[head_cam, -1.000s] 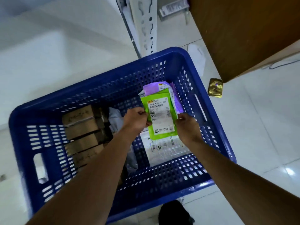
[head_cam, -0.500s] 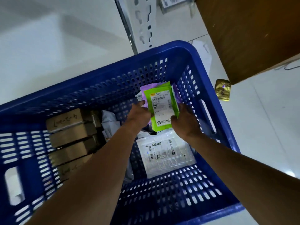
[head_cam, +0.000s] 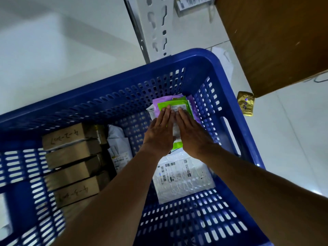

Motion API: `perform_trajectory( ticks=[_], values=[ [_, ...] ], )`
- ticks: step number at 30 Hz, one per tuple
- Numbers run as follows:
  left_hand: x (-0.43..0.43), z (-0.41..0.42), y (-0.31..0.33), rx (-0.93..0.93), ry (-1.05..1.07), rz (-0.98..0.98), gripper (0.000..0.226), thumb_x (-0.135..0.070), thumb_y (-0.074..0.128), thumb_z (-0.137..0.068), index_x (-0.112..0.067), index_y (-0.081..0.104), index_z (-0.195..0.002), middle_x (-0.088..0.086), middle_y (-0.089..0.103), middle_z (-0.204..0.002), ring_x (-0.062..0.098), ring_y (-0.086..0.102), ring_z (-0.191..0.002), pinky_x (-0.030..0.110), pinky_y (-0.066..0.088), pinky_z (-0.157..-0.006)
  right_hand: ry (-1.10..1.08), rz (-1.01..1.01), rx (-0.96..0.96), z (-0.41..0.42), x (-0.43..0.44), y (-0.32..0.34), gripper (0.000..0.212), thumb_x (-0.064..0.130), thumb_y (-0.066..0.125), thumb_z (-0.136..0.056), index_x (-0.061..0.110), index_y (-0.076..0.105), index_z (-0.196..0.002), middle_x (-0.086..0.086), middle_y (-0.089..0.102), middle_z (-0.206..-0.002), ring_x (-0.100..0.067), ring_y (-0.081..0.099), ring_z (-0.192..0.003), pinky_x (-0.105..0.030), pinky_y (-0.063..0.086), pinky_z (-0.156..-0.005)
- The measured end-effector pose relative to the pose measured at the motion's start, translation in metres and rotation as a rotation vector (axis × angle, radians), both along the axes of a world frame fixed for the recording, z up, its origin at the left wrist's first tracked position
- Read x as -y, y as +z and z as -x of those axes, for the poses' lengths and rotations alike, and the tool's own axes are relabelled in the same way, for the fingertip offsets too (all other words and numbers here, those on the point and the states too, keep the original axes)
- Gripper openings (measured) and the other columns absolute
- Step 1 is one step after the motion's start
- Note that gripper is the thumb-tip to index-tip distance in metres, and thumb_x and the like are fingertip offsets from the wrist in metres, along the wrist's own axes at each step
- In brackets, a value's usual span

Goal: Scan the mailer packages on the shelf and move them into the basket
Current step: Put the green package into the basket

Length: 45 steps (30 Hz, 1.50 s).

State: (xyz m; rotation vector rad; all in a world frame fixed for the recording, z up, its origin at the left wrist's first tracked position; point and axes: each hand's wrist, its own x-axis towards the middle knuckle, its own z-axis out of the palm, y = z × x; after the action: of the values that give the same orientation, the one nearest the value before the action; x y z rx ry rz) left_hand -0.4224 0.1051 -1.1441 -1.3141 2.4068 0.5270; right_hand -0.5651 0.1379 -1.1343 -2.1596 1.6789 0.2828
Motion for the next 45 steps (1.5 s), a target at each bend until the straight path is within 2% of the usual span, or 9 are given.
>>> perform_trajectory(
  ticks=[4,7,10,14,19,23,25,37,45],
  values=[
    [0.004,0.000,-0.009,0.100,-0.062,-0.004,0.082,-0.054,0.026,-0.103,-0.008,-0.020,-0.154,0.010,-0.023,-0.163,0.025,-0.017,-0.152,0.042,0.006,-0.124,0.189,0.143,-0.298,-0.003,0.002,-0.024,0.068,0.007,0.016,-0.086,-0.008,0.022,-0.152,-0.028,0.023,-0.158,-0.040,0.021,-0.148,-0.045,0.011,-0.122],
    [0.007,0.002,-0.015,0.128,-0.084,0.005,0.081,-0.058,0.016,-0.101,-0.009,-0.022,-0.152,0.009,-0.024,-0.163,0.026,-0.020,-0.151,0.044,0.005,-0.123,0.196,0.167,-0.387,-0.008,0.007,-0.032,0.065,0.010,0.013,-0.090,-0.002,0.039,-0.148,-0.024,0.042,-0.151,-0.039,0.039,-0.141,-0.048,0.021,-0.118],
    [0.009,0.005,-0.020,0.150,-0.067,-0.006,0.078,-0.055,0.018,-0.103,-0.010,-0.020,-0.155,0.009,-0.025,-0.163,0.026,-0.020,-0.151,0.045,0.006,-0.123,0.213,0.169,-0.422,-0.008,0.008,-0.043,0.060,0.006,0.013,-0.095,-0.004,0.038,-0.148,-0.028,0.042,-0.150,-0.043,0.039,-0.140,-0.052,0.022,-0.118],
    [0.010,0.008,-0.019,0.154,-0.058,-0.010,0.078,-0.054,0.019,-0.103,-0.010,-0.019,-0.156,0.009,-0.024,-0.163,0.026,-0.020,-0.151,0.046,0.007,-0.123,0.190,0.177,-0.434,-0.006,0.010,-0.045,0.074,-0.004,-0.013,-0.094,-0.006,0.040,-0.147,-0.030,0.043,-0.148,-0.044,0.040,-0.139,-0.050,0.031,-0.117],
    [0.015,0.007,-0.007,0.157,-0.069,-0.037,0.079,-0.056,0.020,-0.103,-0.011,-0.017,-0.156,0.008,-0.022,-0.164,0.025,-0.019,-0.152,0.047,0.008,-0.122,0.190,0.158,-0.339,-0.002,0.012,-0.030,0.067,-0.003,0.002,-0.094,-0.001,0.046,-0.144,-0.025,0.050,-0.144,-0.037,0.048,-0.136,-0.042,0.040,-0.113],
    [0.014,-0.001,0.005,0.087,-0.054,-0.019,0.084,-0.060,0.026,-0.101,-0.012,-0.014,-0.157,0.006,-0.019,-0.165,0.022,-0.015,-0.153,0.045,0.009,-0.123,0.125,-0.013,-0.220,0.005,0.013,-0.004,0.067,0.008,0.018,-0.091,-0.009,0.003,-0.154,-0.028,0.003,-0.162,-0.036,0.006,-0.152,-0.042,0.011,-0.124],
    [0.012,-0.008,0.013,0.066,-0.047,-0.017,0.084,-0.058,0.030,-0.102,-0.011,-0.013,-0.157,0.005,-0.019,-0.165,0.021,-0.013,-0.153,0.043,0.011,-0.123,0.072,-0.080,-0.163,0.007,0.016,0.009,0.068,0.008,0.032,-0.098,-0.005,-0.004,-0.155,-0.024,-0.005,-0.164,-0.032,0.001,-0.153,-0.040,0.010,-0.125],
    [0.012,-0.056,0.090,-0.049,0.077,-0.069,0.074,-0.046,0.034,-0.105,-0.013,-0.004,-0.159,0.007,-0.001,-0.168,0.022,0.004,-0.154,0.041,0.016,-0.122,0.069,-0.051,-0.084,-0.021,0.019,0.095,0.075,0.012,0.043,-0.098,-0.001,-0.001,-0.157,-0.018,0.002,-0.166,-0.027,0.009,-0.153,-0.032,0.013,-0.122],
    [0.022,-0.104,0.187,0.049,-0.018,-0.037,0.063,-0.051,0.023,-0.106,-0.026,0.000,-0.160,0.005,-0.002,-0.168,0.023,0.004,-0.154,0.040,0.013,-0.121,0.104,-0.056,-0.068,-0.050,0.019,0.172,0.077,0.012,0.050,-0.095,0.003,0.005,-0.157,-0.013,0.011,-0.166,-0.026,0.017,-0.151,-0.035,0.023,-0.119]
  ],
)
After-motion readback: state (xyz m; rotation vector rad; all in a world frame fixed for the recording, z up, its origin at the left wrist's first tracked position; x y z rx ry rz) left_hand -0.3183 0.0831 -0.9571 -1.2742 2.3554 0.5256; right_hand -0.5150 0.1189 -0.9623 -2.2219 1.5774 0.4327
